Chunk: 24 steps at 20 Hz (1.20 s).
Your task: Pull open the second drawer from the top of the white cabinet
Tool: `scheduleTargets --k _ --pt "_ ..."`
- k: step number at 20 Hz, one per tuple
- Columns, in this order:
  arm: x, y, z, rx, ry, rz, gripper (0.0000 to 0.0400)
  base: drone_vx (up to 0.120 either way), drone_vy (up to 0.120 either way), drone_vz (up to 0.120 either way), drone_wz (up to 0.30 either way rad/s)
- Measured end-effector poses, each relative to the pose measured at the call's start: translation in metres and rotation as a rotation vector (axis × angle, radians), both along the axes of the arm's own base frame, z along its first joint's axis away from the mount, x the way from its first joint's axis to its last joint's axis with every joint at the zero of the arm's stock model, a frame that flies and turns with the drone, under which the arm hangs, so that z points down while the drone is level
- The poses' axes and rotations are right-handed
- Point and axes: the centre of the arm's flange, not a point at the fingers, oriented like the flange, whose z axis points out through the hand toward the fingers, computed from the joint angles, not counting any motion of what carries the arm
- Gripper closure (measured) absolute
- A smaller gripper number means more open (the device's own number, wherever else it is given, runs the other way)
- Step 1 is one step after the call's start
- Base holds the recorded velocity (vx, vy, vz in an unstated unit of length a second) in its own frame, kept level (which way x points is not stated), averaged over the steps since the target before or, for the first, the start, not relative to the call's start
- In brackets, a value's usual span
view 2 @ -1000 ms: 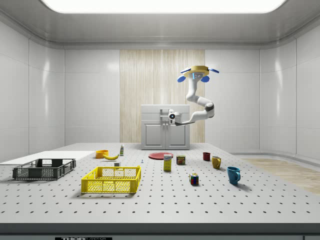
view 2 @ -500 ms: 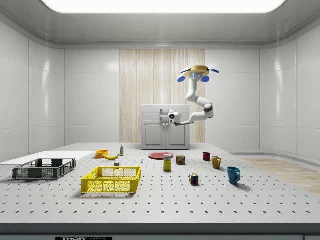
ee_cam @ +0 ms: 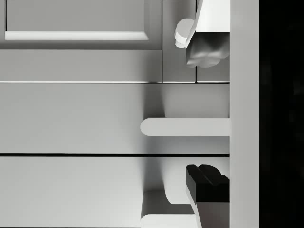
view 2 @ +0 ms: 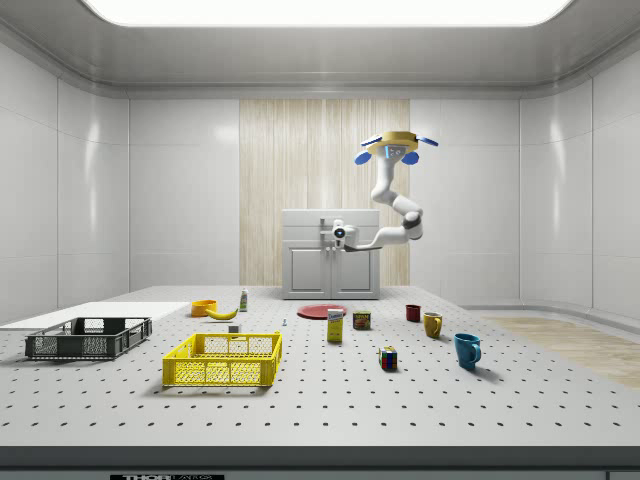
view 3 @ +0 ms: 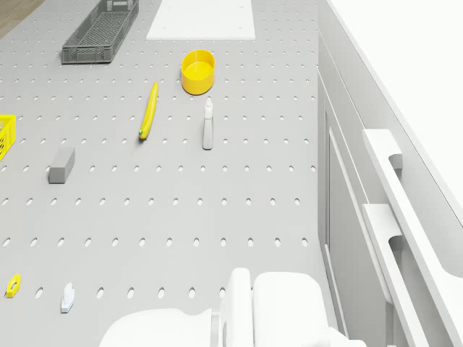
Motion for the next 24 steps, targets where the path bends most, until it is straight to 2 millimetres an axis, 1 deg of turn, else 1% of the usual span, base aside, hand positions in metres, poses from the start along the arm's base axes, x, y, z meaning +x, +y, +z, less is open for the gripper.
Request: scheduleTargets --k 4,8,14,24 --pt "0.009 0.008 0.000 0.000 0.000 0.000 0.0100 0.000 0.000 0.000 0.000" --pt "0.013 0.019 0.000 0.000 0.000 0.000 0.0100 0.000 0.000 0.000 0.000" --pt "0.015 0.034 0.000 0.000 0.000 0.000 0.0100 0.000 0.000 0.000 0.000" --pt "0.016 0.050 -0.007 0.000 0.000 0.001 0.0100 0.000 0.000 0.000 0.000"
